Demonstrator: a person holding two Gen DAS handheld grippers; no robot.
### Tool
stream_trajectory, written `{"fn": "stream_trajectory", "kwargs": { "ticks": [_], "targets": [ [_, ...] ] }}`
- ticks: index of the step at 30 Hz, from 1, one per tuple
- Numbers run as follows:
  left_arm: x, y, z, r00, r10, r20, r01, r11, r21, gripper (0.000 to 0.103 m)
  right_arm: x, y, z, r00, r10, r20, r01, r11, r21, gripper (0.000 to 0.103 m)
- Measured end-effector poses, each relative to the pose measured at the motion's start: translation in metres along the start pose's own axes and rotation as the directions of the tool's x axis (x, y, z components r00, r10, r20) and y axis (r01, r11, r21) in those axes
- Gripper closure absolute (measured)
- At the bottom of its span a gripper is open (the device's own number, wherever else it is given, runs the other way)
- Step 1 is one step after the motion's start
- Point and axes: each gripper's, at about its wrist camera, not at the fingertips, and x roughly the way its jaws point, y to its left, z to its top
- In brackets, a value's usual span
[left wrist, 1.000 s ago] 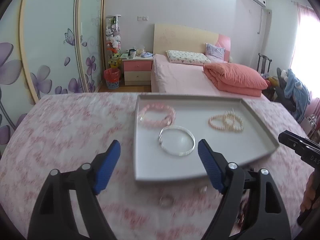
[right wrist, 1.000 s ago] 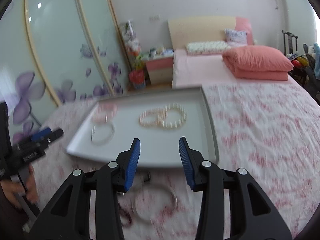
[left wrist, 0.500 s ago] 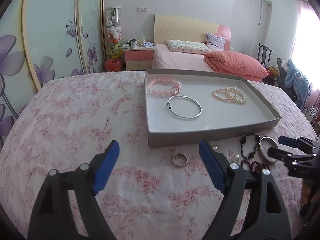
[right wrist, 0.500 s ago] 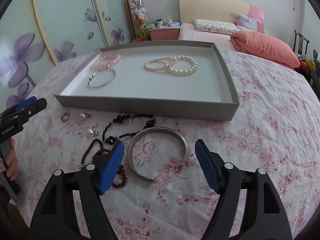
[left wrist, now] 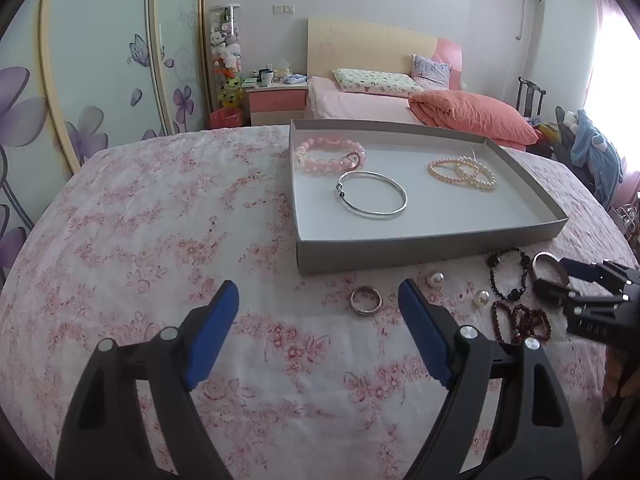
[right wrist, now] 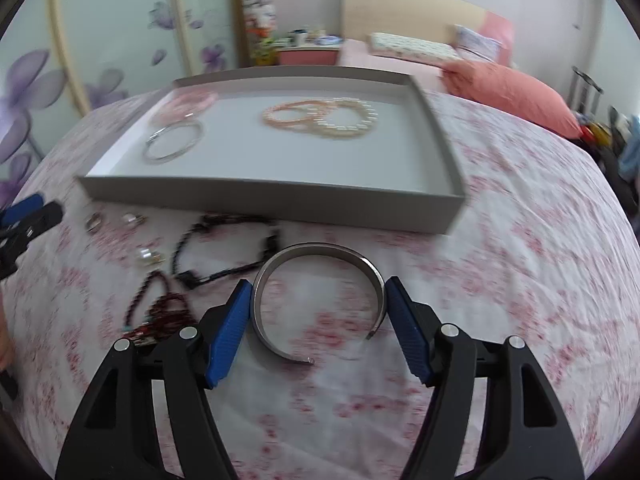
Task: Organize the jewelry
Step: 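Grasp the silver ring with the left tool while the right tool straddles the wide silver cuff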
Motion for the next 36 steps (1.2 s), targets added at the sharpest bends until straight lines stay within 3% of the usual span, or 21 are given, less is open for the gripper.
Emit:
{"fn": "stream_trajectory", "kwargs": {
  "ticks": [8, 18, 22, 29, 33, 36],
  "targets": [
    [0.006, -0.01, -0.006, 0.999, 0.003, -0.035, -0.001, 0.998, 0.057, 0.023, -0.005, -0.044, -0.007, 0.992, -0.128, -0.006, 0.127, 0.976, 0.178, 0.035],
    [0.026, -0.03, -0.006, 0.995, 0.037, -0.098, -0.03, 0.996, 0.08, 0.024, -0.002, -0.041, -0.005, 0.991, -0.137, -0.009, 0.137, 0.975, 0.177, 0.035],
    [0.035, -0.033, -0.003, 0.991, 0.046, -0.124, -0.039, 0.997, 0.062, 0.039, -0.002, -0.041, -0.004, 0.991, -0.137, -0.009, 0.137, 0.975, 0.177, 0.035],
    [0.041, -0.035, 0.0, 0.99, 0.039, -0.133, -0.035, 0.999, 0.033, 0.051, -0.002, -0.041, -0.004, 0.99, -0.137, -0.009, 0.137, 0.975, 0.177, 0.035],
    [0.04, -0.04, 0.0, 0.991, 0.038, -0.125, -0.033, 0.999, 0.043, 0.077, -0.002, -0.041, -0.004, 0.99, -0.138, -0.009, 0.138, 0.975, 0.175, 0.035],
    [0.039, -0.037, 0.0, 0.991, 0.041, -0.124, -0.036, 0.998, 0.045, 0.081, -0.001, -0.037, -0.004, 0.992, -0.127, -0.007, 0.127, 0.979, 0.157, 0.035]
  ]
}}
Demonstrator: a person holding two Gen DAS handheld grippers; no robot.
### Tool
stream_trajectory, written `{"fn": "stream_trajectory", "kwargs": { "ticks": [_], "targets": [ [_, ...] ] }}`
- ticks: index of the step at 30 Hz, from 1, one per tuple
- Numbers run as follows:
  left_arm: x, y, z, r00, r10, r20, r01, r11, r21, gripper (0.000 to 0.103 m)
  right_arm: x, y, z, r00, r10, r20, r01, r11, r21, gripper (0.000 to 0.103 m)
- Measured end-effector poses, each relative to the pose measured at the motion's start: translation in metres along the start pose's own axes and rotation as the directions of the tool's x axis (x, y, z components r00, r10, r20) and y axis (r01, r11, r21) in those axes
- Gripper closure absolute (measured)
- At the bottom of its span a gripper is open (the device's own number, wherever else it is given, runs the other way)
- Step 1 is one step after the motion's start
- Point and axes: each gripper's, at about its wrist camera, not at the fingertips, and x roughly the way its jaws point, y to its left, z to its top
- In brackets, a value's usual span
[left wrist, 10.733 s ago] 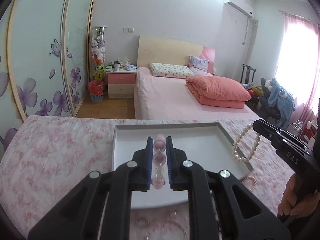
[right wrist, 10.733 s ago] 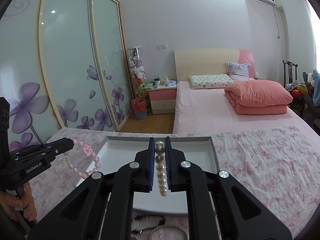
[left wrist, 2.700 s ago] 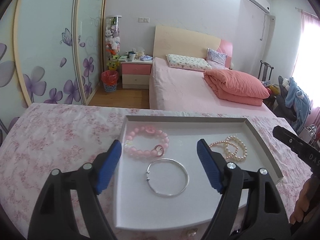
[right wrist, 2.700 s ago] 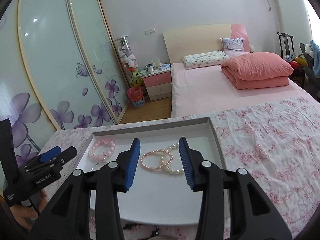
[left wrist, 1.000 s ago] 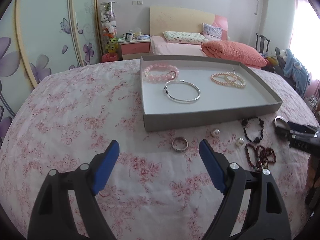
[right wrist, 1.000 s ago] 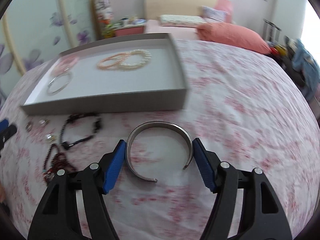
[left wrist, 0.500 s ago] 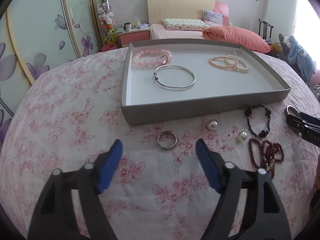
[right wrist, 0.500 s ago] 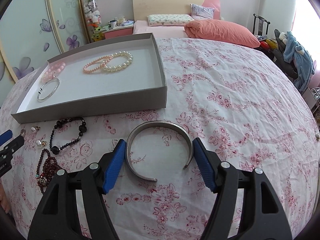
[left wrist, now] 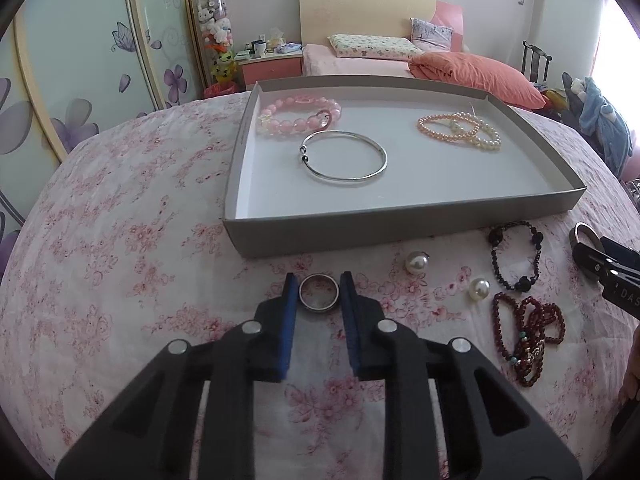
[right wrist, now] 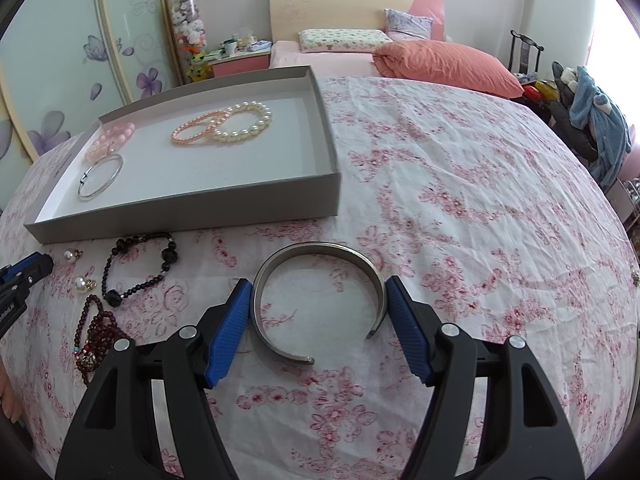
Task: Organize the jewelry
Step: 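Grasp the silver ring with the left tool while the right tool straddles the wide silver cuff, then hold the silver ring in the left tool while the right tool stays around the cuff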
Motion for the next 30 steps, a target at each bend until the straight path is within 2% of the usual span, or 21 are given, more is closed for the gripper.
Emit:
{"fn": "stream_trajectory", "kwargs": {
  "ticks": [8, 14, 20, 24, 30],
  "targets": [
    [-0.007, 0.021, -0.01, 1.0, 0.002, 0.001, -0.002, 1.0, -0.011, 0.081, -0.001, 0.026, -0.002, 0.999, 0.044, -0.002, -0.044, 0.997, -0.055, 0.035],
    [-0.008, 0.022, -0.009, 1.0, 0.007, -0.001, -0.007, 1.0, -0.018, 0.081, -0.001, 0.026, -0.003, 0.999, 0.049, -0.003, -0.049, 0.997, -0.059, 0.035],
    [-0.008, 0.022, -0.009, 1.0, 0.009, -0.001, -0.009, 1.0, -0.017, 0.081, 0.0, 0.027, -0.003, 0.998, 0.056, -0.008, -0.056, 0.996, -0.069, 0.028],
    [-0.008, 0.021, -0.009, 1.0, 0.007, -0.001, -0.007, 1.0, -0.018, 0.081, -0.001, 0.027, -0.003, 0.998, 0.06, -0.003, -0.06, 0.996, -0.065, 0.035],
    [-0.007, 0.021, -0.009, 1.0, 0.007, -0.001, -0.007, 1.0, -0.018, 0.081, 0.0, 0.027, -0.003, 0.998, 0.06, -0.002, -0.06, 0.996, -0.065, 0.035]
  ]
}}
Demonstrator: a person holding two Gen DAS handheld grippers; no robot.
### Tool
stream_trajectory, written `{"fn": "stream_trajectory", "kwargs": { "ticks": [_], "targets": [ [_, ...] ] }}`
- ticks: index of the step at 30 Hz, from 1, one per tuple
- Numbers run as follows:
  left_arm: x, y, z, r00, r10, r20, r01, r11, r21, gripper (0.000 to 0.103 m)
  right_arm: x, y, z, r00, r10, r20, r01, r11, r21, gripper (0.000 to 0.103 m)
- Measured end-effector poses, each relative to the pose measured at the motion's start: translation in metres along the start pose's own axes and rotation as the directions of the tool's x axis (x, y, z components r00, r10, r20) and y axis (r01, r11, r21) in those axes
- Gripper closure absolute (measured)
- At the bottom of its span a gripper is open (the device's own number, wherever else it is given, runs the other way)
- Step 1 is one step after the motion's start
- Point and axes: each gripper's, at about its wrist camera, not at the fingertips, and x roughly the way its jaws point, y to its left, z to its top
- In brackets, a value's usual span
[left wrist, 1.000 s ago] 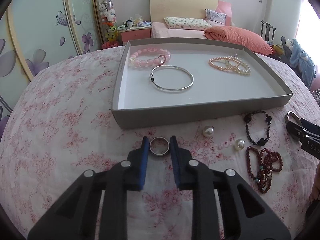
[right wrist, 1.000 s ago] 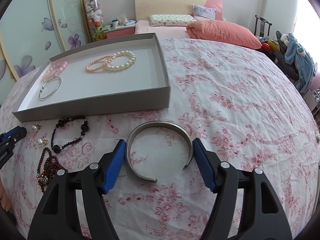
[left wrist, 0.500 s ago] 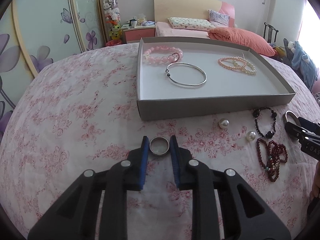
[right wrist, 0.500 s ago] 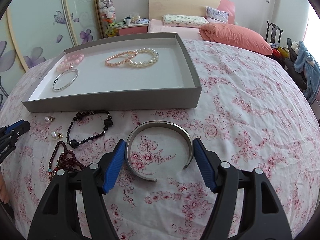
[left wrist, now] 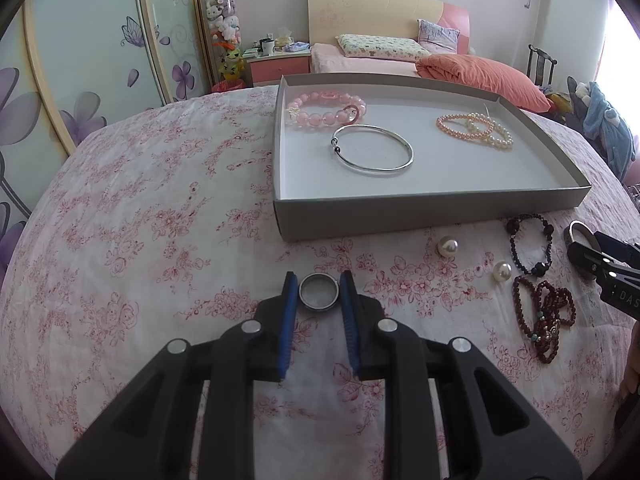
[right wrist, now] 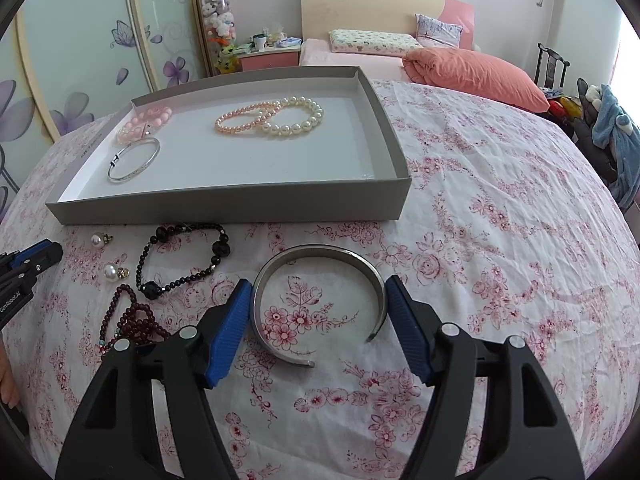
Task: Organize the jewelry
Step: 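Hold the silver ring in the left tool while the right tool stays around the cuff, then carry the silver ring with the left tool while the right tool carries the cuff over the tray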
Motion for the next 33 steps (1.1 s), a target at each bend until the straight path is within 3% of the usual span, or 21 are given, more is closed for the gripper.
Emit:
{"fn": "stream_trajectory", "kwargs": {
  "ticks": [27, 33],
  "targets": [
    [0.0, 0.0, 0.0, 1.0, 0.001, -0.001, -0.001, 1.0, 0.001, 0.081, 0.0, 0.001, -0.001, 1.0, 0.001, -0.001, -0.001, 1.0, 0.0, 0.036],
    [-0.007, 0.005, -0.001, 0.999, -0.027, 0.037, 0.027, 0.999, -0.021, 0.081, -0.01, -0.009, -0.004, 0.998, 0.049, 0.04, -0.051, 0.996, 0.066, 0.036]
  ]
}}
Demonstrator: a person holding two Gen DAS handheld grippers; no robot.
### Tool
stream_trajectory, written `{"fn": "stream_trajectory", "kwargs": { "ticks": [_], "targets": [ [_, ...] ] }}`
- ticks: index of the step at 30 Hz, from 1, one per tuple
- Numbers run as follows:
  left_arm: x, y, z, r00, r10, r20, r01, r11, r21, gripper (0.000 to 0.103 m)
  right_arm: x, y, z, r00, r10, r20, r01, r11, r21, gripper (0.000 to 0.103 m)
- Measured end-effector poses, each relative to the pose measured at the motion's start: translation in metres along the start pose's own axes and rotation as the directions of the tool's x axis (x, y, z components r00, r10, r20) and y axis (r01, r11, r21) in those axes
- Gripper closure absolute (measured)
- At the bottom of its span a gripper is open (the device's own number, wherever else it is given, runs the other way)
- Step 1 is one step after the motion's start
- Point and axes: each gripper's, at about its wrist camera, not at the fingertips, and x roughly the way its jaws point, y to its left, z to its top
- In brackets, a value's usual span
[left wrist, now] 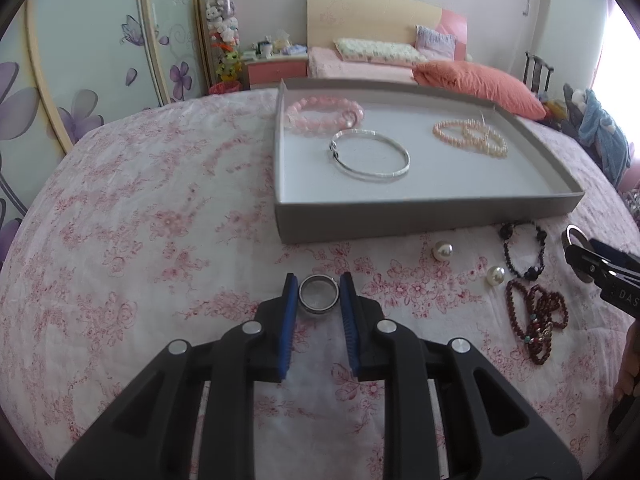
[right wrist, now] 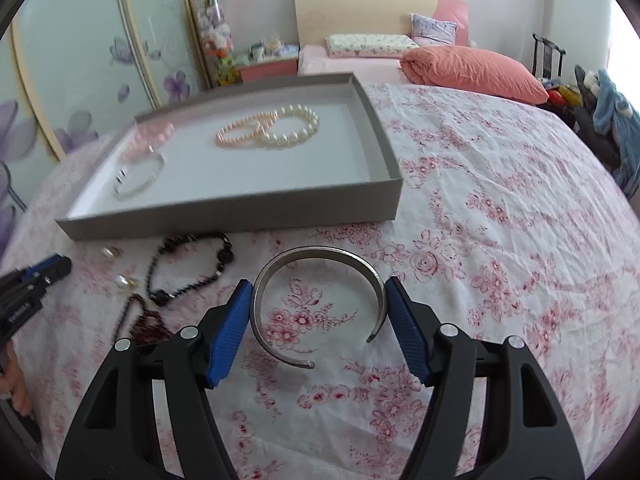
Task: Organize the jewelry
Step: 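Carry the silver ring with the left tool while the right tool carries the cuff over the tray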
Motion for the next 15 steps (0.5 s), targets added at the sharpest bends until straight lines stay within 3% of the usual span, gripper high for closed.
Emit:
{"fn": "stream_trajectory", "kwargs": {
  "ticks": [9, 15],
  "targets": [
    [-0.031, -0.004, -0.003, 0.994, -0.005, 0.109, 0.003, 1.0, 0.013, 0.081, -0.045, 0.01, 0.005, 0.985, 0.055, 0.166, -0.056, 0.998, 0.003, 0.036],
    [-0.061, -0.017, 0.004, 0.977, -0.014, 0.212, 0.009, 1.0, 0.029, 0.081, -0.083, 0.027, 0.009, 0.949, 0.073, 0.307, -0.062, 0.997, -0.047, 0.036]
  ]
}}
